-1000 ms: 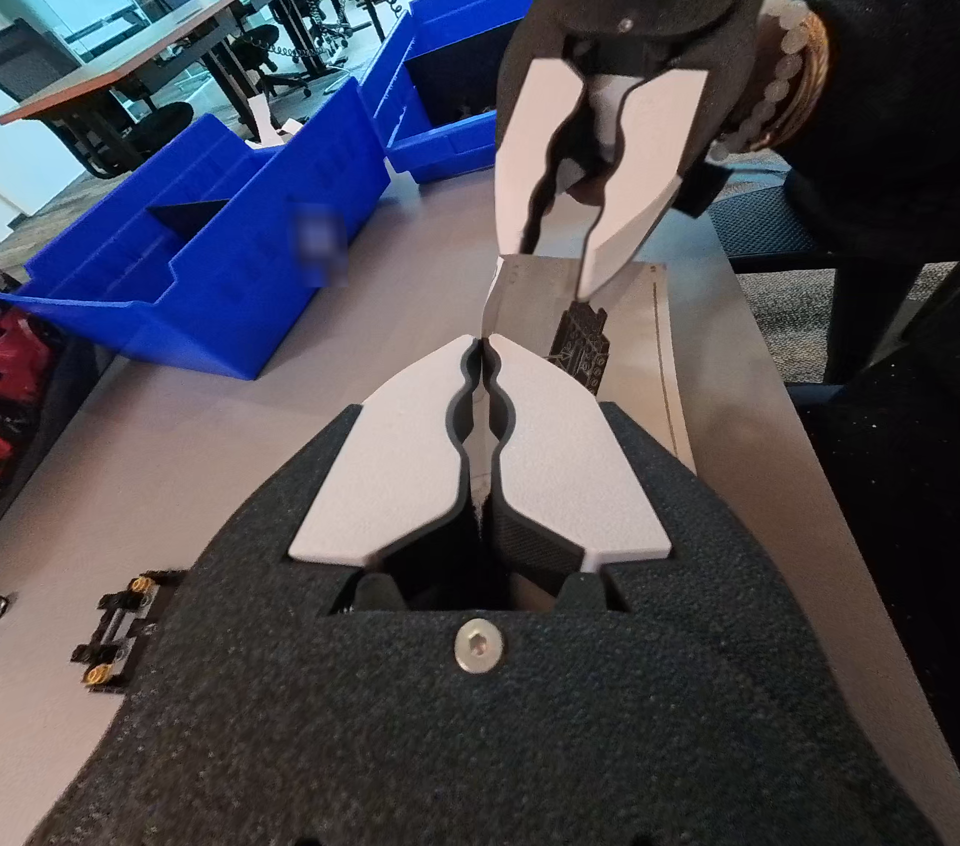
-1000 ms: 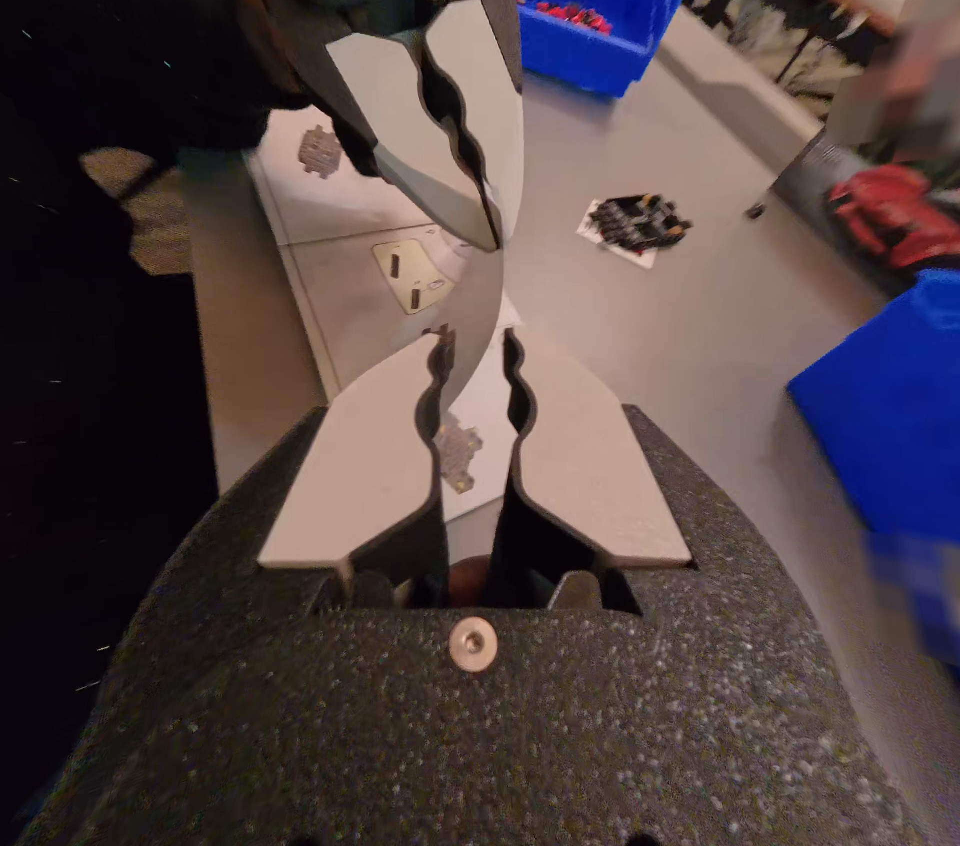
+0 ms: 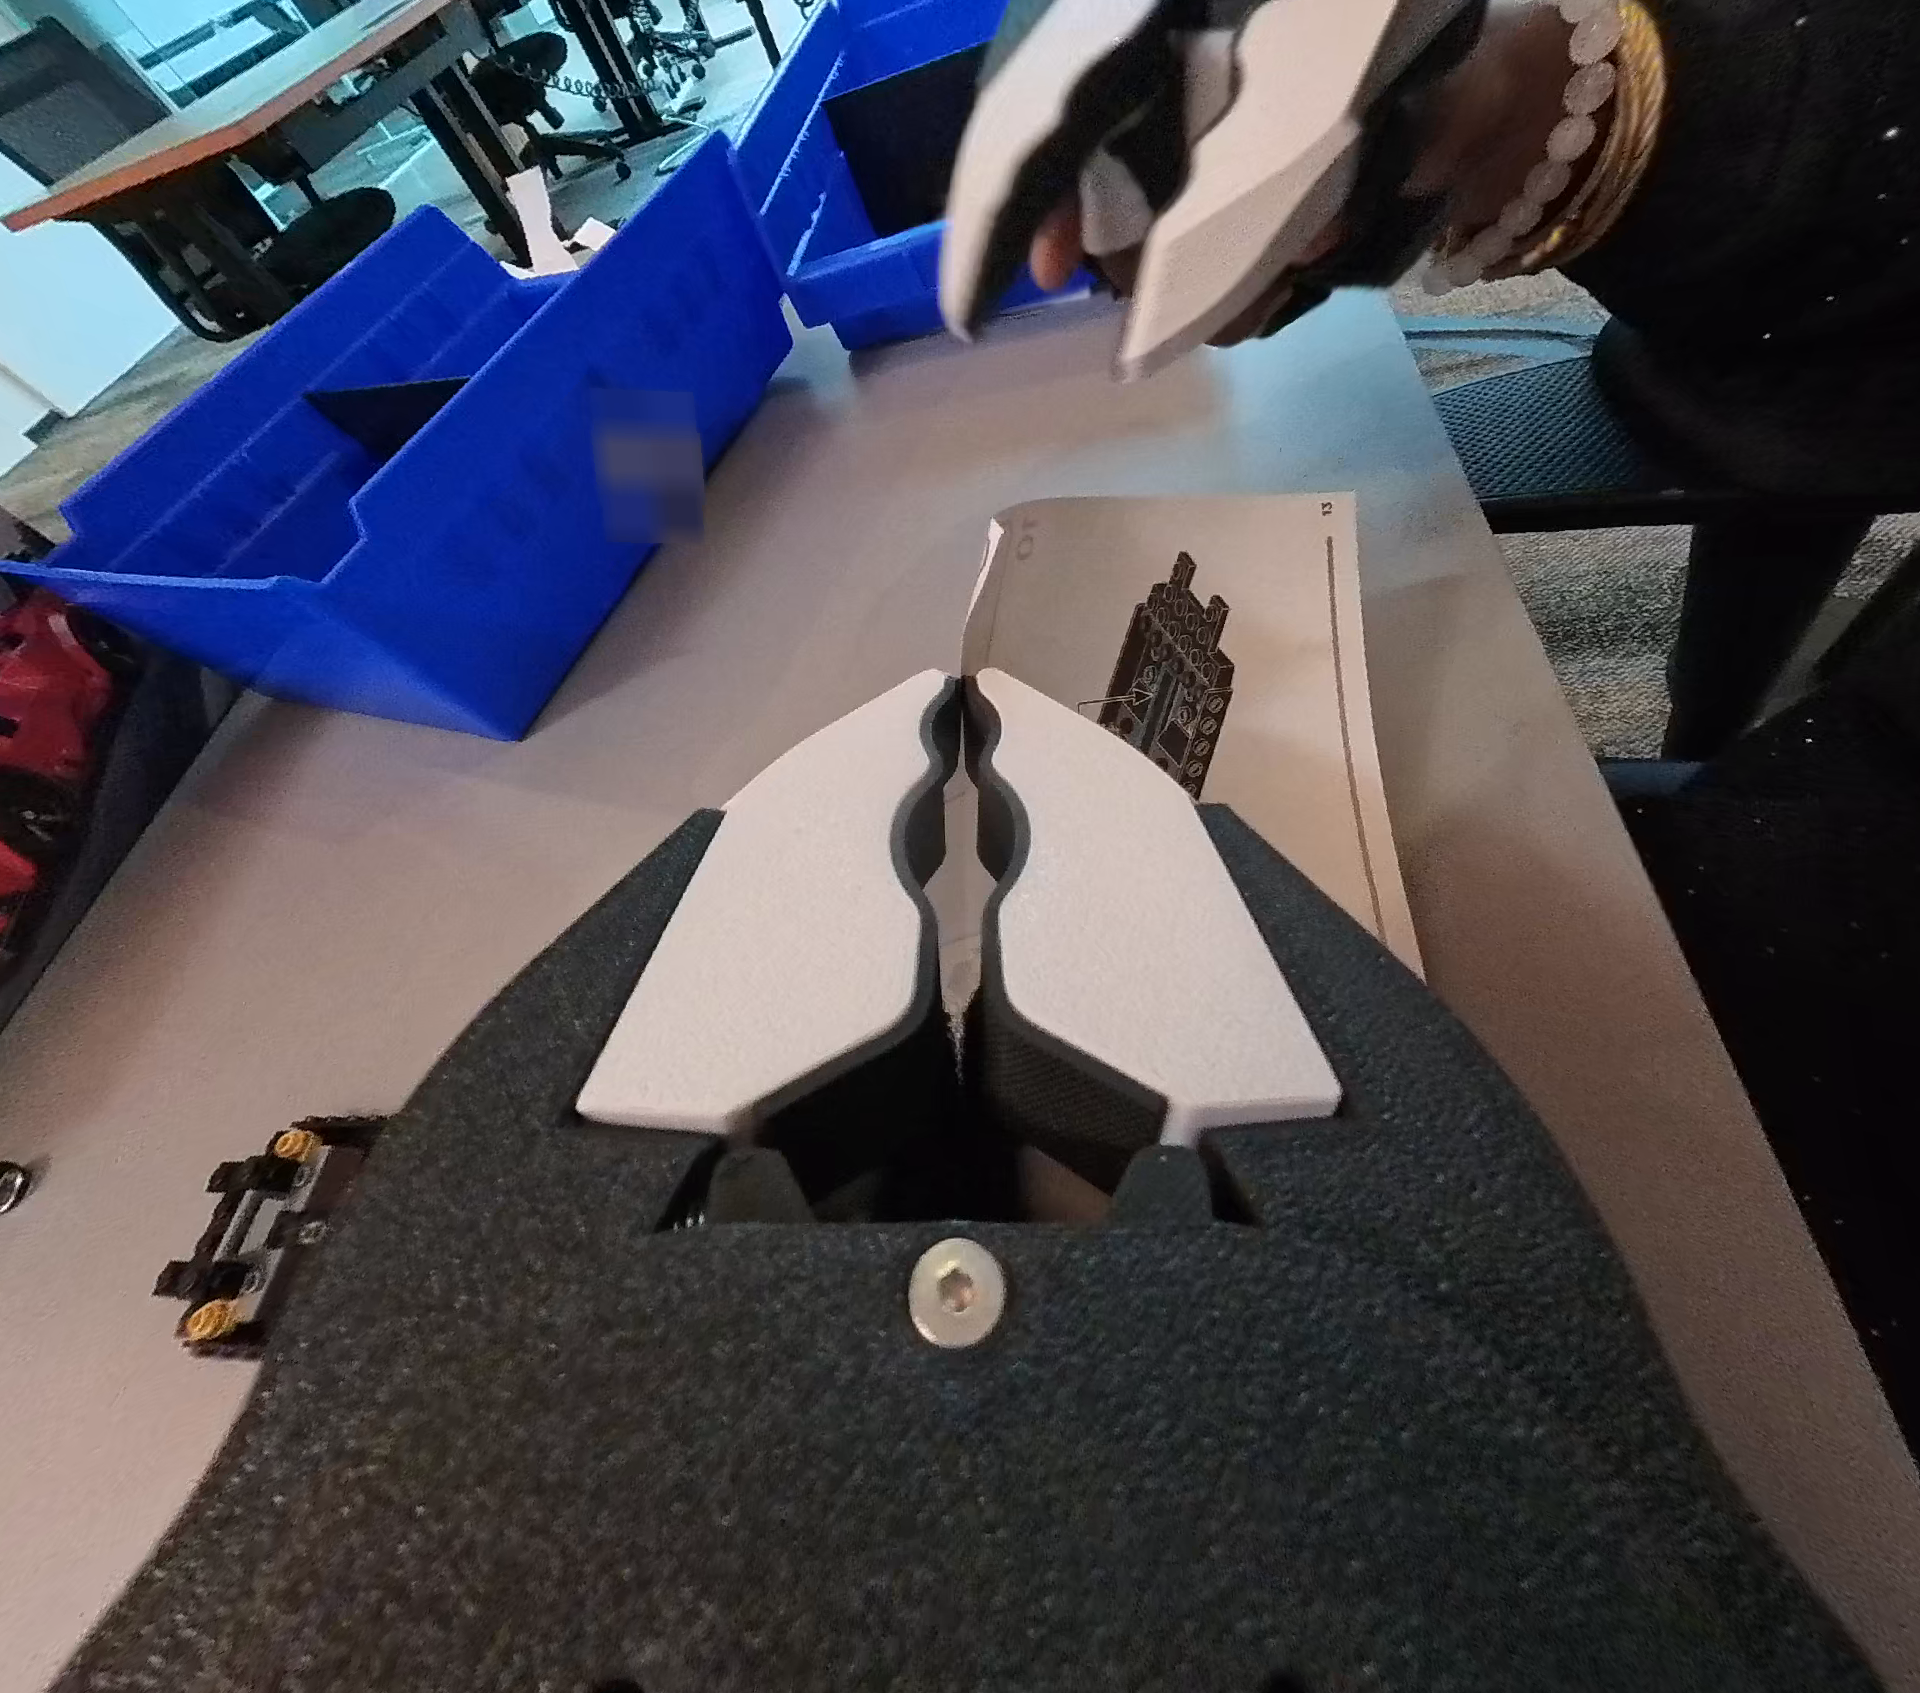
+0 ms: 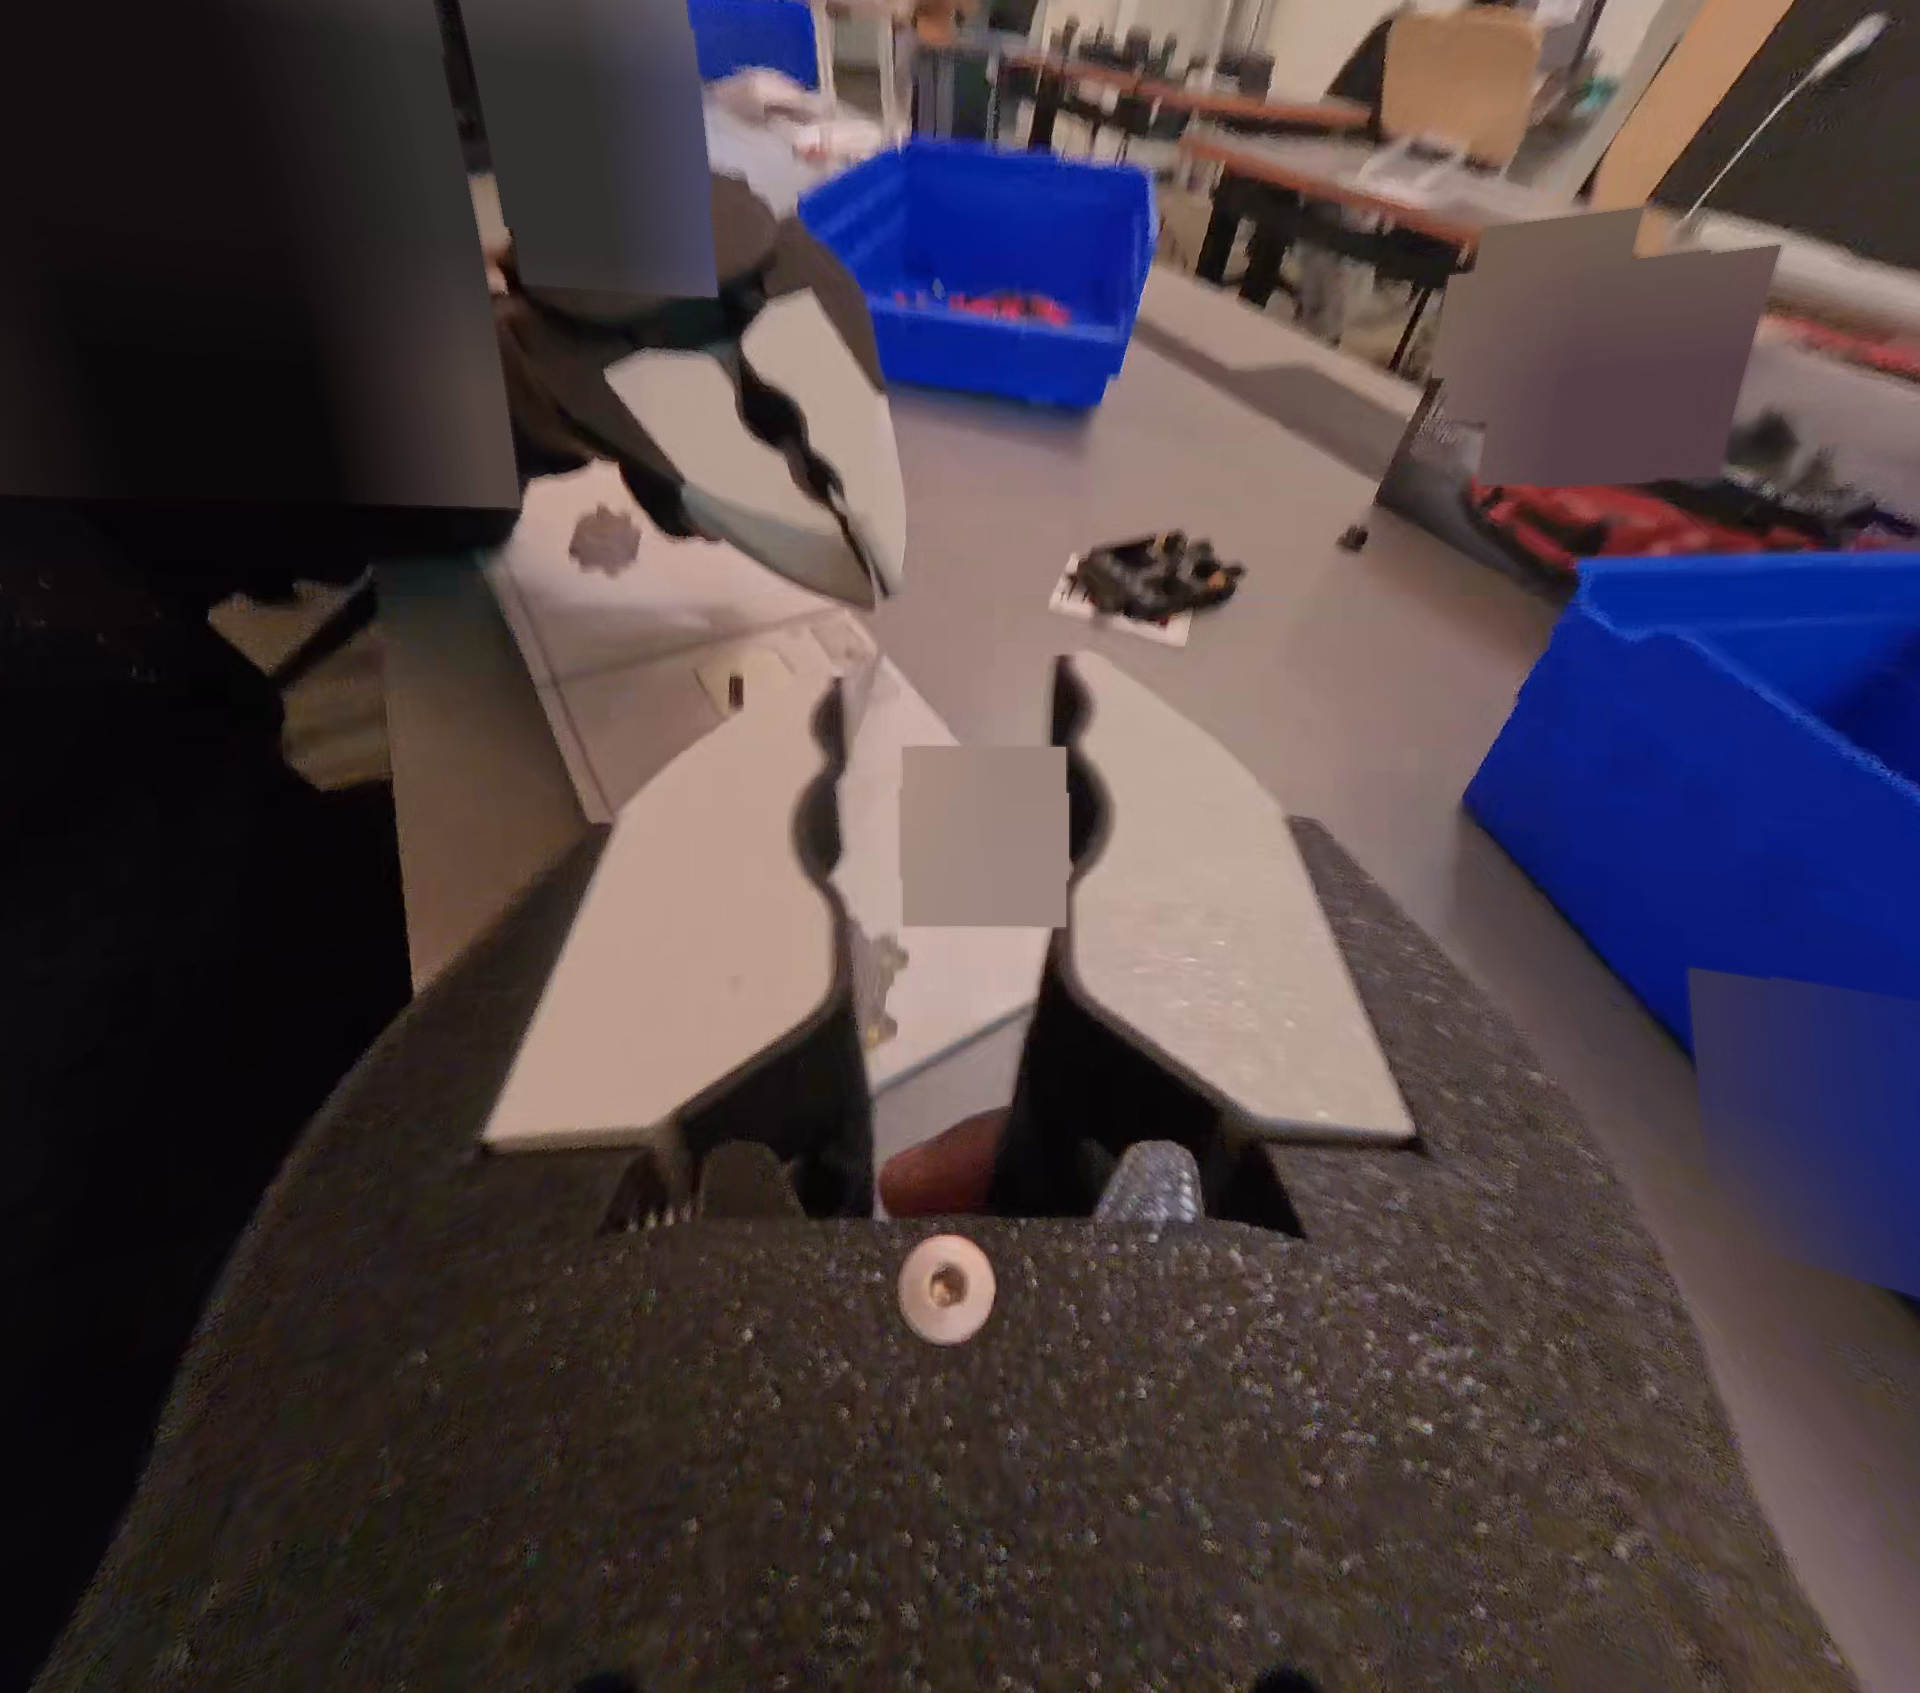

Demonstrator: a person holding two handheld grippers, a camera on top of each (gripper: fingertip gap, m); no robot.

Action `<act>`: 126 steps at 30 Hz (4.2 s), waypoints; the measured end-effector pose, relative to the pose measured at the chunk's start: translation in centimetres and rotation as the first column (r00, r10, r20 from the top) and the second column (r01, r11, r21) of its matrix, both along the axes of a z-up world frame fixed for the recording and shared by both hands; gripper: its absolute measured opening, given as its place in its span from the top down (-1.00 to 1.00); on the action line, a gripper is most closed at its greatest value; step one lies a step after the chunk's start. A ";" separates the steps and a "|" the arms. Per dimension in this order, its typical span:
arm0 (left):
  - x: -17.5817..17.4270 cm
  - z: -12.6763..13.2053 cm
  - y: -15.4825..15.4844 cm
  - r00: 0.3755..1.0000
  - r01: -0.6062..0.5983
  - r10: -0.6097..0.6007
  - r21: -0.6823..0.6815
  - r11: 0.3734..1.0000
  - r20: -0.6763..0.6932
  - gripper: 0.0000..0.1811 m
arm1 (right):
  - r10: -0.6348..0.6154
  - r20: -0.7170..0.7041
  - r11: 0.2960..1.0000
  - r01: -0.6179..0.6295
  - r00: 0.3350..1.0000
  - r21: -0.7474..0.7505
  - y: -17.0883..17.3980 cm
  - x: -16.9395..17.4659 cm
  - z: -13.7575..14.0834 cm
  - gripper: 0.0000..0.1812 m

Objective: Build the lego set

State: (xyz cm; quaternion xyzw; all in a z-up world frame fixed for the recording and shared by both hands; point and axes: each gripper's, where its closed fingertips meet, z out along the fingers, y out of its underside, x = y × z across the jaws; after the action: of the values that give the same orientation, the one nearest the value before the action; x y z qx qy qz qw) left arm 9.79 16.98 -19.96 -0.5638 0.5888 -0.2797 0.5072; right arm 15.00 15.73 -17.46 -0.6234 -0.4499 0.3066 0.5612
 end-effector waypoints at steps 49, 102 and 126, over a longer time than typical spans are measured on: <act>-0.1 -1.9 1.2 0.998 -0.044 0.045 0.016 0.999 -0.044 0.99 | 0.251 0.039 0.901 -0.218 0.967 -0.376 -2.7 -3.9 -6.1 0.88; -8.2 -7.6 -2.5 0.824 -0.508 0.429 -0.150 0.848 -0.370 0.69 | -0.016 0.284 0.991 0.054 0.959 -0.126 3.9 -2.6 1.1 -0.17; -8.6 -6.1 -6.1 0.923 -0.315 0.240 -0.235 0.919 -0.301 0.41 | 0.465 0.733 0.875 -0.130 0.495 -0.467 20.5 -16.1 -12.2 -0.33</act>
State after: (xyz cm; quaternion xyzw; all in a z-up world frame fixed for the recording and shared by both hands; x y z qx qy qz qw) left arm 1.23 10.87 -26.10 -0.7404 0.5193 -0.2062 0.3736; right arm -1.06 36.25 -29.64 -0.6925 -0.6998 0.1452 0.0983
